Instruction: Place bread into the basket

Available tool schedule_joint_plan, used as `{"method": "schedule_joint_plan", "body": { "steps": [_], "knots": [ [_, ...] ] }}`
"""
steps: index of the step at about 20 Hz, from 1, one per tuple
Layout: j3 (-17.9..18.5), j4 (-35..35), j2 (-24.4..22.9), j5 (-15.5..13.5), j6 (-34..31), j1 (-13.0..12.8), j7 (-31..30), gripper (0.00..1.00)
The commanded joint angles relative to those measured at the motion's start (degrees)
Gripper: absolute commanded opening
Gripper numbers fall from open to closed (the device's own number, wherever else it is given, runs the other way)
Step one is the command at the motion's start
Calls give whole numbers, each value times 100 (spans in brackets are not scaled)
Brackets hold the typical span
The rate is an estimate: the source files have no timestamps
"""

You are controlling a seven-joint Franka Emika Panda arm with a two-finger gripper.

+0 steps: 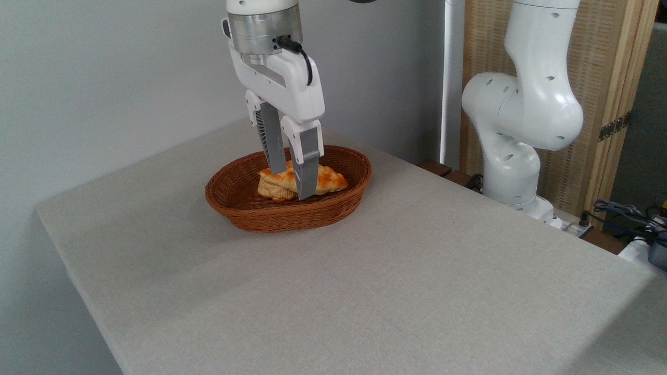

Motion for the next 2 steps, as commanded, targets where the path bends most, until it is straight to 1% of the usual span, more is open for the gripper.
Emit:
{"method": "schedule_joint_plan", "body": {
  "steps": [1, 2],
  "knots": [
    [196, 184, 89, 63, 23, -62, -40, 100],
    [205, 219, 89, 54, 23, -62, -5, 100]
  ]
}}
